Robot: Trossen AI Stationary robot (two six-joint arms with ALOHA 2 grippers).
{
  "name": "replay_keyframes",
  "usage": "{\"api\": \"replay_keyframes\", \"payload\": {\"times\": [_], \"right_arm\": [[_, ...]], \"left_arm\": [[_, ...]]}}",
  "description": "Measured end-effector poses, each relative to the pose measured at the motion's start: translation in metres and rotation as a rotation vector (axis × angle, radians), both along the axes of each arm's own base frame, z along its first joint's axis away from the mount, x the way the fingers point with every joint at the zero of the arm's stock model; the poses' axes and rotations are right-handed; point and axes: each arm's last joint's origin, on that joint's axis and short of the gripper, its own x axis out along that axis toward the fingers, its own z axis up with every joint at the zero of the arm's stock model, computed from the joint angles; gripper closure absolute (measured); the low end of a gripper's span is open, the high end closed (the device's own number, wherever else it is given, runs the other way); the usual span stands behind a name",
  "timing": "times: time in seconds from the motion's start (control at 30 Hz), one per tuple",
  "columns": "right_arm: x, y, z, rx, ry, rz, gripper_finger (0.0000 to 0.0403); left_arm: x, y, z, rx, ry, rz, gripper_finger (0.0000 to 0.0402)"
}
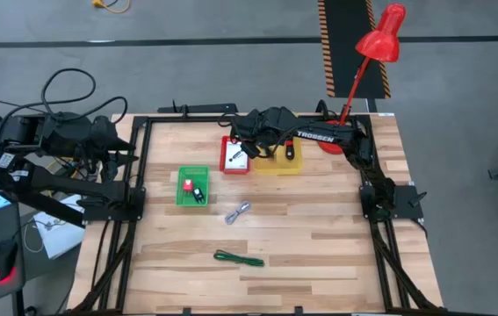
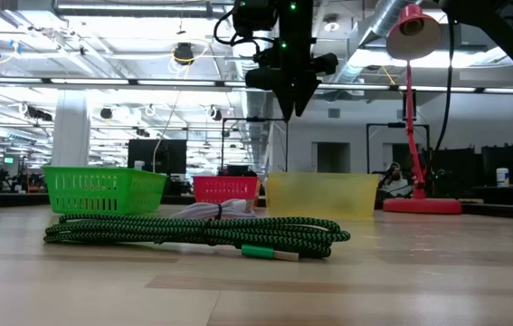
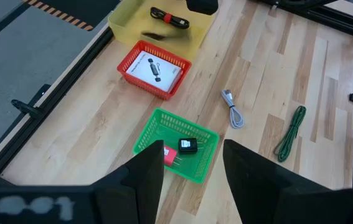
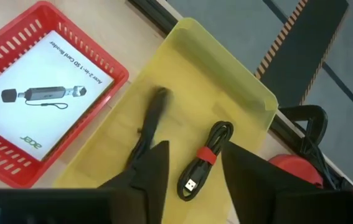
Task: Pick and place items into bin
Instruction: Put the white charger cable into the yellow bin
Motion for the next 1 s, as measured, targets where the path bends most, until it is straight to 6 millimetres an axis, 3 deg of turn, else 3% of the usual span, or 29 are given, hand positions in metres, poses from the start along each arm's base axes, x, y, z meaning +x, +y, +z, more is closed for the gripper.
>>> {"api": "replay_keyframes", "payload": {"times": [0.3, 0.67, 0.8, 1.0], "right_arm": [[0.000, 0.000, 0.000, -0.001, -0.004, -0.002, 0.0212], [0.003, 0.003, 0.000, 0.010, -0.037, -0.003, 0.0207], [0.011, 0.014, 0.000, 0.055, -0.076, 0.069, 0.0212], [0.033, 0.046, 0.004, 0.083, -0.172, 0.337, 0.0217]], "left_arm": [[0.000, 0.000, 0.000, 0.000, 0.000, -0.001, 0.0248], [0.000, 0.000, 0.000, 0.000, 0.000, 0.000, 0.0248], [0.000, 0.000, 0.000, 0.000, 0.001, 0.000, 0.0248], [0.000, 0.000, 0.000, 0.000, 0.000, 0.000, 0.0248]]}}
